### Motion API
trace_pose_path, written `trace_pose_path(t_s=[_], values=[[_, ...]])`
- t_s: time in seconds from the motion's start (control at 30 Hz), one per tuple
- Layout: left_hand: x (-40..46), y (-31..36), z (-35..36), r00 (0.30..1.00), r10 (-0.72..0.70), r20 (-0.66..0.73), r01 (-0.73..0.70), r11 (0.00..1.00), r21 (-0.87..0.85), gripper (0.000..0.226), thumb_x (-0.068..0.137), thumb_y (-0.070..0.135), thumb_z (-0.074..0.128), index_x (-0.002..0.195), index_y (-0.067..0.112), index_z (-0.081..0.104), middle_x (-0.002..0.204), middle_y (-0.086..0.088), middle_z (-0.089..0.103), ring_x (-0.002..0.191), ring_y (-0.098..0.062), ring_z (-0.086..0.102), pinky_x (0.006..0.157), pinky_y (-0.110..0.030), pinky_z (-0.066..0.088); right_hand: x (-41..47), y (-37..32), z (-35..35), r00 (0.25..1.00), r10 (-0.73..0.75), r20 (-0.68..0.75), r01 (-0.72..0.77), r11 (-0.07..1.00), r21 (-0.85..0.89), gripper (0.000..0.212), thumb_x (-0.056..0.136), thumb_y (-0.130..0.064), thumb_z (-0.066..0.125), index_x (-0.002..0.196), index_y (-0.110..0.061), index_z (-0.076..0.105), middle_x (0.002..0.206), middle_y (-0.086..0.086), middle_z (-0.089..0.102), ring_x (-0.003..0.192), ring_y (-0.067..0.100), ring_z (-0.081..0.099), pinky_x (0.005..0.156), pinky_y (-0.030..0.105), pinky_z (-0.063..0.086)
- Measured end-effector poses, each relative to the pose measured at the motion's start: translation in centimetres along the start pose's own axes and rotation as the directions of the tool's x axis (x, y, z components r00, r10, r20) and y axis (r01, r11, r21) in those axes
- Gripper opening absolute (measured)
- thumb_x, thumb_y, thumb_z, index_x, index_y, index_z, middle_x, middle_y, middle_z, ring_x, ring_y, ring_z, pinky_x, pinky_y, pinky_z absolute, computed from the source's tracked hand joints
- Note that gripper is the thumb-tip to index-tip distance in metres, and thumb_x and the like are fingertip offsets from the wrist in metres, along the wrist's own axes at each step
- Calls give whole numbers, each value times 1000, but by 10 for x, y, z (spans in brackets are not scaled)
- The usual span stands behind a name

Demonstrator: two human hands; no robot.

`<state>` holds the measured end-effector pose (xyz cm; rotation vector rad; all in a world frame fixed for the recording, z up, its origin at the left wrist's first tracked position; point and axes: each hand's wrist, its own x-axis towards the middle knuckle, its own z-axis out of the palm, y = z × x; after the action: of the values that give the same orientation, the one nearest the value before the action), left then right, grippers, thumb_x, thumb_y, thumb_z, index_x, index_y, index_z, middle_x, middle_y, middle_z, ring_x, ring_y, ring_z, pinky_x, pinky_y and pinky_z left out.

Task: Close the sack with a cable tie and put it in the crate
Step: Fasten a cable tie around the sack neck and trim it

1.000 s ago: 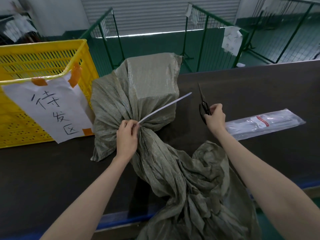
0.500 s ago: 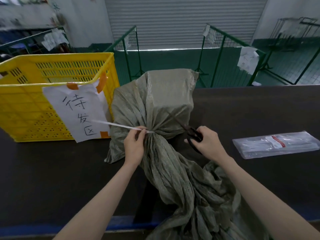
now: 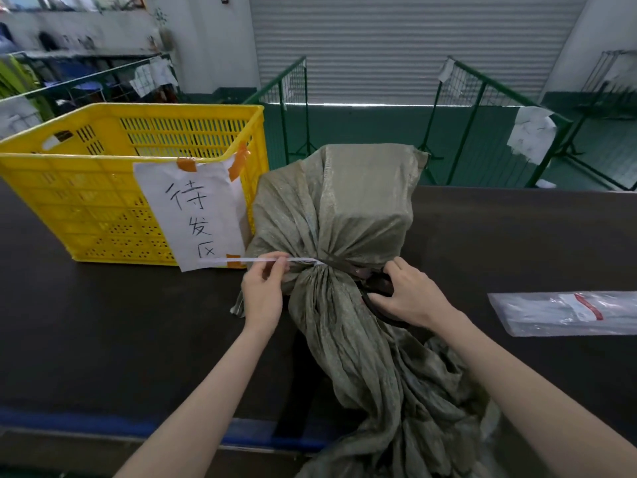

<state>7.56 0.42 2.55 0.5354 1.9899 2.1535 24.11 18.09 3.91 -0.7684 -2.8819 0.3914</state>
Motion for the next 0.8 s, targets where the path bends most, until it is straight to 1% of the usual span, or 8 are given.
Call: trace_pose_path(t_s=[0.1,0.17,0.27,0.4,0.47,0.57,0.7,0.8], values=[[2,5,-4,1000,25,-3,-25,999,33,20,93,10,57,84,25,68,82,2,68,76,-4,63,76,-24,52,2,-4,-3,1000,-15,-1,15,997,-77,50,80,-57,55,100,-11,49,103,4,49,93,35,58,76,43,49],[4,7,-7,999,39,-5,-39,998,46,21,93,10,57,83,25,68,80,3,68,73,0,62,73,-19,51,3,-6,-4,1000,-21,-18,19,994,-106,51,80,-58,55,100,-11,49,102,4,48,91,36,59,75,43,49],[6,8,-9,999,35,-19,-34,999,37,22,93,9,58,83,25,68,79,3,68,73,-5,63,71,-16,50,4,-8,-8,998,-43,-49,35,989,-145,51,82,-57,55,101,-10,50,103,5,48,88,37,60,71,42,49],[9,8,-13,999,14,-34,-12,999,46,20,92,9,59,82,23,68,79,2,68,73,-8,63,68,-12,48,5,-11,-12,993,-91,-79,73,977,-202,49,83,-55,56,100,-8,51,104,6,50,86,37,61,62,37,42],[10,8,-15,999,-1,-42,3,999,54,20,92,8,59,81,22,67,78,1,67,72,-9,62,66,-10,48,5,-11,-13,990,-114,-79,93,967,-237,49,83,-55,55,101,-10,52,103,5,50,86,33,62,60,35,41],[13,7,-18,998,-37,-51,39,998,45,18,92,7,59,82,19,67,78,1,67,72,-10,63,66,-12,50,7,-10,-13,989,-131,-67,110,961,-254,50,82,-57,55,101,-11,54,102,4,50,86,31,63,62,36,45],[16,6,-19,998,-56,-40,58,997,51,18,91,8,60,82,21,68,79,1,68,71,-8,63,71,-18,52,13,-14,-12,992,-118,-45,101,957,-272,53,84,-57,54,107,-10,55,107,5,49,93,30,62,66,37,46],[17,7,-18,998,-55,-38,57,997,49,16,90,8,61,81,19,68,77,-1,68,70,-8,63,67,-15,50,21,-22,-14,987,-155,-37,137,943,-303,51,85,-55,54,107,-9,55,108,6,49,96,29,61,67,37,45]])
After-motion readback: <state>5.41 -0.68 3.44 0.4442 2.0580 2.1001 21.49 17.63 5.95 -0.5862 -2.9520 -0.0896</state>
